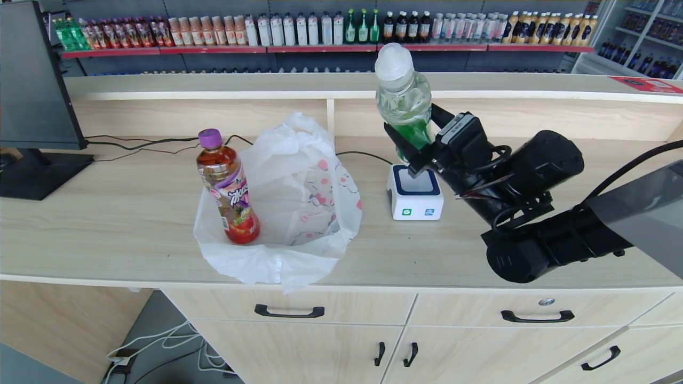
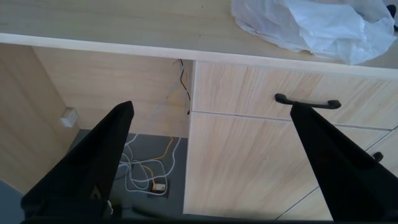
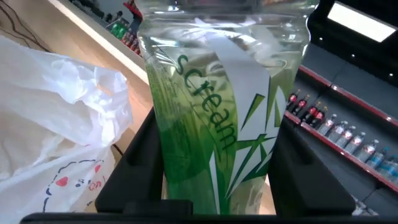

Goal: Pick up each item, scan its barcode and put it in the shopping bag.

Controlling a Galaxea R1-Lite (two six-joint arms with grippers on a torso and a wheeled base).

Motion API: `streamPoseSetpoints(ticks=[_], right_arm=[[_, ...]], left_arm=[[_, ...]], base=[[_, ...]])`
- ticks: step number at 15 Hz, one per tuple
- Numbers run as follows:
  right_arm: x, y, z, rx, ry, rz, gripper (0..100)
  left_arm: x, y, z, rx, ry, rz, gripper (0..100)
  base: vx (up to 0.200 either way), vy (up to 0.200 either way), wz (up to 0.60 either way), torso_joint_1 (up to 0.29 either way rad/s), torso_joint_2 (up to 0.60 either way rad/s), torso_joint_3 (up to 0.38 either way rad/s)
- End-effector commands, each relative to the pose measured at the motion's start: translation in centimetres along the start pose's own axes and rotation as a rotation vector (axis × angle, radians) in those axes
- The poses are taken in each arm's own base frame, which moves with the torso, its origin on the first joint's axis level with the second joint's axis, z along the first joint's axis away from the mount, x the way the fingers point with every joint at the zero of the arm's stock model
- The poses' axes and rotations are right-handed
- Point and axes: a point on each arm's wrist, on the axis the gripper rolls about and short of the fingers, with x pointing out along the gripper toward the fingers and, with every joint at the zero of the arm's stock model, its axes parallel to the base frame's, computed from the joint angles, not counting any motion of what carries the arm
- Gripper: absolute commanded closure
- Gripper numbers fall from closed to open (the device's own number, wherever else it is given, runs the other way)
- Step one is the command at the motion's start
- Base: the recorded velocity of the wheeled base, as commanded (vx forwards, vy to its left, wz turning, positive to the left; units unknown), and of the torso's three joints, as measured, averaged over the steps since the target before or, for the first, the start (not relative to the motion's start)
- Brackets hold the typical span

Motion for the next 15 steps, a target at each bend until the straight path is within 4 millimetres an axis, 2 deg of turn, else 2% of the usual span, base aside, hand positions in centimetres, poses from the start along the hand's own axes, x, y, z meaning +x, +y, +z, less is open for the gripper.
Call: streamPoseSetpoints(ticks=[1,8,10,12,15], right_arm=[[-0.1,0.4,-0.4,-0.026,-0.001,0.021,100],[-0.6,2.2,-2.1,-0.096,-0.028,0.127,100],[-1.0,1.5,-2.9,-0.129,-0.019,0.128,100],[-1.7,1.6,-4.5,-0.146,-0.006,0.162,100],[-2.3,1.1,-5.7,-0.161,-0.004,0.181,100]], left_arm=[[0.0,0.0,0.0,0.000,0.000,0.001,0],[0.0,0.0,0.0,0.003,-0.002,0.001,0],[0.0,0.0,0.0,0.003,-0.002,0.001,0],[0.0,0.0,0.0,0.002,0.000,0.001,0],[0.0,0.0,0.0,0.002,0.001,-0.001,0]], base=[[0.000,0.000,0.00,0.000,0.00,0.000],[0.000,0.000,0.00,0.000,0.00,0.000],[0.000,0.000,0.00,0.000,0.00,0.000],[0.000,0.000,0.00,0.000,0.00,0.000],[0.000,0.000,0.00,0.000,0.00,0.000]])
